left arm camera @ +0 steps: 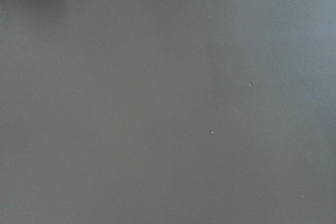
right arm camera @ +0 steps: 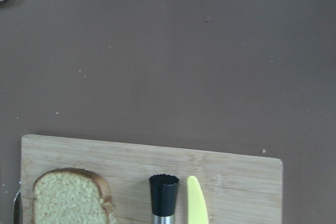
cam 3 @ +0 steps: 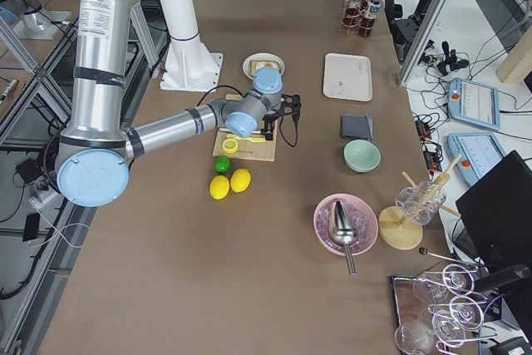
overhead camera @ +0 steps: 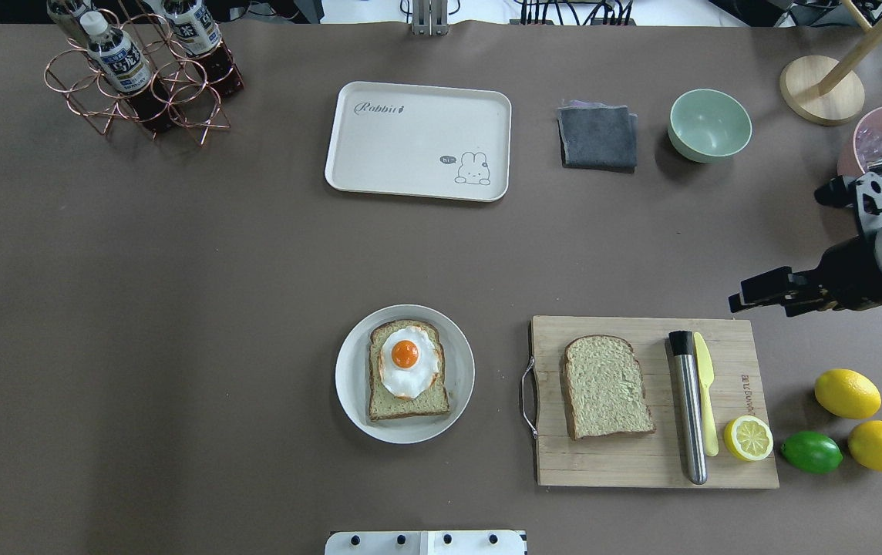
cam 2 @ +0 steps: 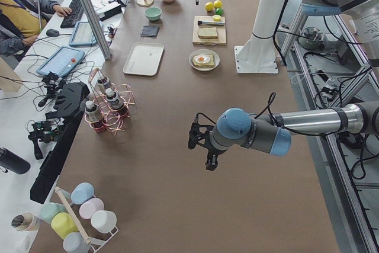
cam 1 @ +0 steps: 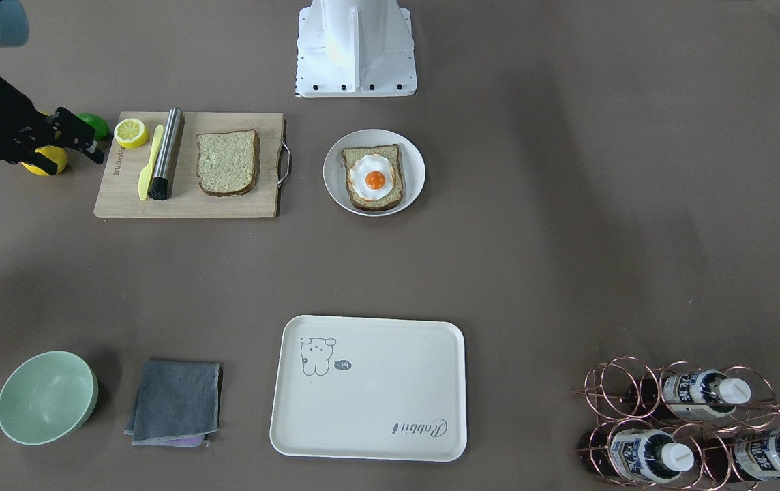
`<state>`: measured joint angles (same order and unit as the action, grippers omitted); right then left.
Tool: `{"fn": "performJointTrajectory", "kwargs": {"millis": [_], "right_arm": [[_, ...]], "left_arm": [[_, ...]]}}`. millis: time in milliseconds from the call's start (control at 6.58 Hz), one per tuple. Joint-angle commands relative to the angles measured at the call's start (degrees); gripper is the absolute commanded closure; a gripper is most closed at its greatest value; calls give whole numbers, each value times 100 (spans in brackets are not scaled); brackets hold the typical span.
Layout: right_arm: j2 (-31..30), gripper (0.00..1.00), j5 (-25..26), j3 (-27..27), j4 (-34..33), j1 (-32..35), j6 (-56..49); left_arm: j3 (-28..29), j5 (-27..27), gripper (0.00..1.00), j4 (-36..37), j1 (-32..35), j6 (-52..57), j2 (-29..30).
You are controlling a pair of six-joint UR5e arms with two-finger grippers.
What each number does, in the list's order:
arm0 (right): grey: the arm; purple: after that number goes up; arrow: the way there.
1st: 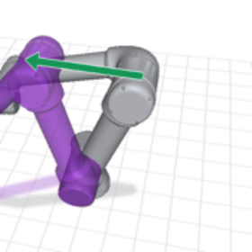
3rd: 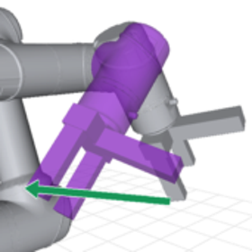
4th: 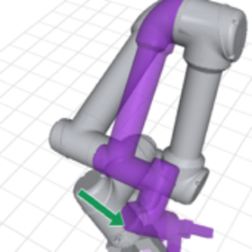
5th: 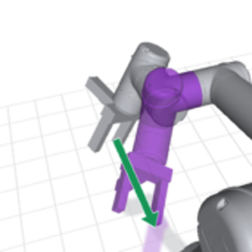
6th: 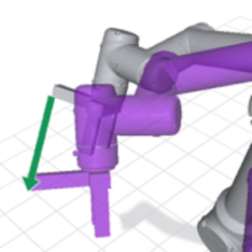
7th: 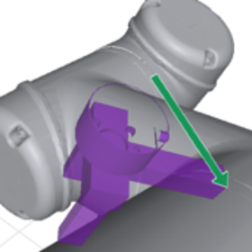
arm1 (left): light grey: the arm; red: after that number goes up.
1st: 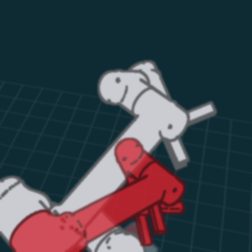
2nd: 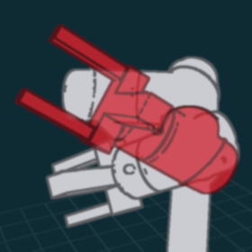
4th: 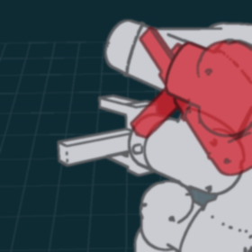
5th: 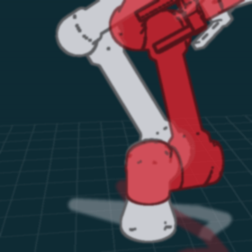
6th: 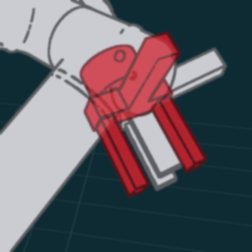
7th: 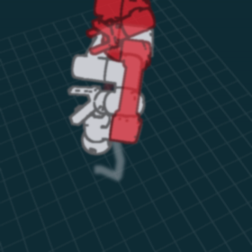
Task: Make sandwich and place on tray
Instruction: 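Move the right gripper down to the bread slice on the cutting board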
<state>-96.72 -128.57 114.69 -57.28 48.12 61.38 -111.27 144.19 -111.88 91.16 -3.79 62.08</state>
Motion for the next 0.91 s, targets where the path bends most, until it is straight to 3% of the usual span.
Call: {"fn": "performJointTrajectory", "kwargs": {"millis": [0,304,456,760], "right_arm": [[188,4,1108,368,-11,-1229,977],[512,10,1928,318,-55,-2101,1593],[583,18,2045,178,-55,-2261,1605],[689,25,1985,10,-38,-2342,1596]], "left_arm": [[140,-31,2,-27,-1,36,138],[141,-40,2,-10,-1,2,147],[141,-31,2,-10,-1,-7,147],[211,-40,2,-10,-1,-7,199]]}}
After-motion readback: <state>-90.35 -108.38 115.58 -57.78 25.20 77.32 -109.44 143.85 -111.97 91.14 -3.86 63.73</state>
